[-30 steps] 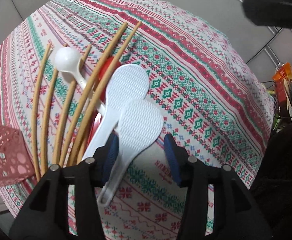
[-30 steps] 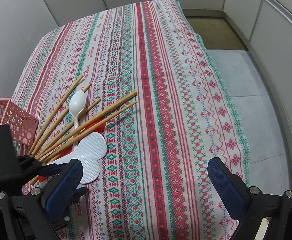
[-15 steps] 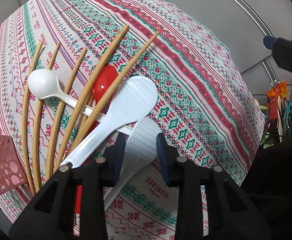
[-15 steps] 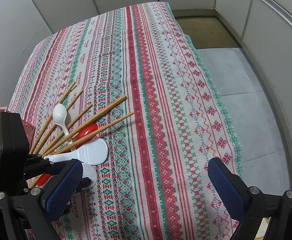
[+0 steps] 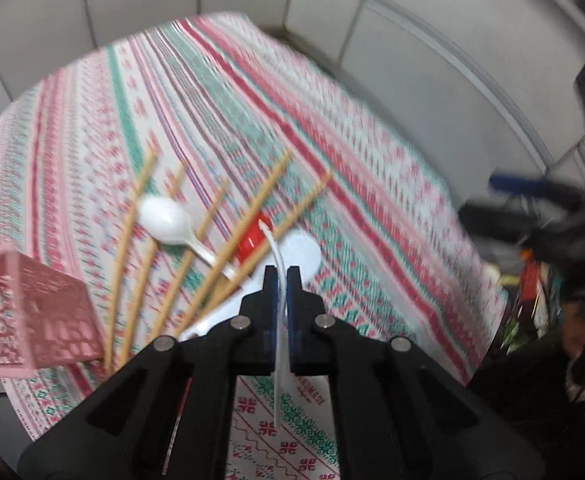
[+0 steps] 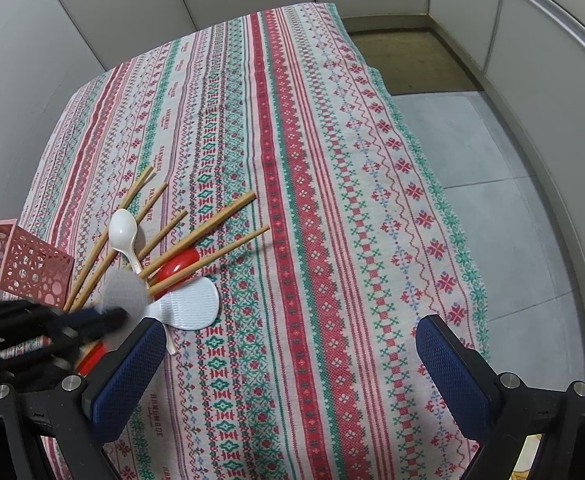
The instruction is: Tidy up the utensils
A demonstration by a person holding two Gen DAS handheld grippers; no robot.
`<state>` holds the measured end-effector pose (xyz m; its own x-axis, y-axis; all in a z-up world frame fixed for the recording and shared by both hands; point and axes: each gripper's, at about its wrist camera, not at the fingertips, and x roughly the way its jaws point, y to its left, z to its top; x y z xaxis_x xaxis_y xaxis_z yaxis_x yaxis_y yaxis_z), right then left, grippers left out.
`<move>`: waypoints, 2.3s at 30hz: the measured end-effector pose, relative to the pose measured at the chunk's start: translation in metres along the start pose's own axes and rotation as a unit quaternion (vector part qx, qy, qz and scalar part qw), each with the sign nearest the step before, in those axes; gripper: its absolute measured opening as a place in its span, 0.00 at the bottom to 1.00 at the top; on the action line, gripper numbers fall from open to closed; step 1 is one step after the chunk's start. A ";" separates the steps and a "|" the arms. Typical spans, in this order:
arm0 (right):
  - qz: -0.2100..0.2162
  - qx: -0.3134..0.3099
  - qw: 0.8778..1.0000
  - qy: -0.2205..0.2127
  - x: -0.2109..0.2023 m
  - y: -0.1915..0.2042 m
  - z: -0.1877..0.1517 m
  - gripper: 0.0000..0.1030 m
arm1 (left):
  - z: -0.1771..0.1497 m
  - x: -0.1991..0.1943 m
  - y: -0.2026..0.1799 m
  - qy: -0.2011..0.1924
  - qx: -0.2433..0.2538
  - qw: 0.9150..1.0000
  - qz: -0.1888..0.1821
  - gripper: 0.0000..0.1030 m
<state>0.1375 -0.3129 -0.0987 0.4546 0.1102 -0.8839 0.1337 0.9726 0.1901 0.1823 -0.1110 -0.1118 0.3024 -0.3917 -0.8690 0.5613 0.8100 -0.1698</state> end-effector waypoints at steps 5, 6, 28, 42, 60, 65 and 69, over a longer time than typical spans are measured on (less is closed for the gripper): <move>0.005 -0.004 1.000 0.001 0.002 0.011 0.002 1.00 | 0.010 -0.060 0.026 -0.099 -0.041 0.994 0.008 0.04; 0.005 -0.006 1.000 0.001 0.003 0.014 0.002 1.00 | 0.011 -0.074 0.033 -0.124 -0.049 0.991 0.013 0.04; 0.030 0.032 0.997 0.069 0.061 0.039 0.008 0.99 | -0.035 -0.096 0.140 -0.338 -0.142 0.924 0.109 0.04; 0.026 0.044 0.997 0.066 0.062 0.036 0.009 0.99 | -0.050 -0.079 0.153 -0.303 -0.159 0.930 0.131 0.04; 0.030 0.059 0.994 0.090 0.074 0.036 0.005 0.99 | -0.051 -0.111 0.147 -0.243 -0.179 0.946 0.119 0.51; 0.045 0.097 0.988 0.111 0.086 0.029 0.002 0.87 | -0.058 -0.127 0.144 -0.217 -0.191 0.949 0.122 0.68; 0.054 0.119 0.984 0.118 0.096 0.023 0.000 0.73 | -0.065 -0.133 0.143 -0.184 -0.210 0.953 0.122 0.75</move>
<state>0.1843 -0.2799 -0.1791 0.2640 0.2821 -0.9223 0.3114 0.8801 0.3583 0.1726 0.0847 -0.0507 0.6769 -0.2329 -0.6983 0.1055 0.9695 -0.2211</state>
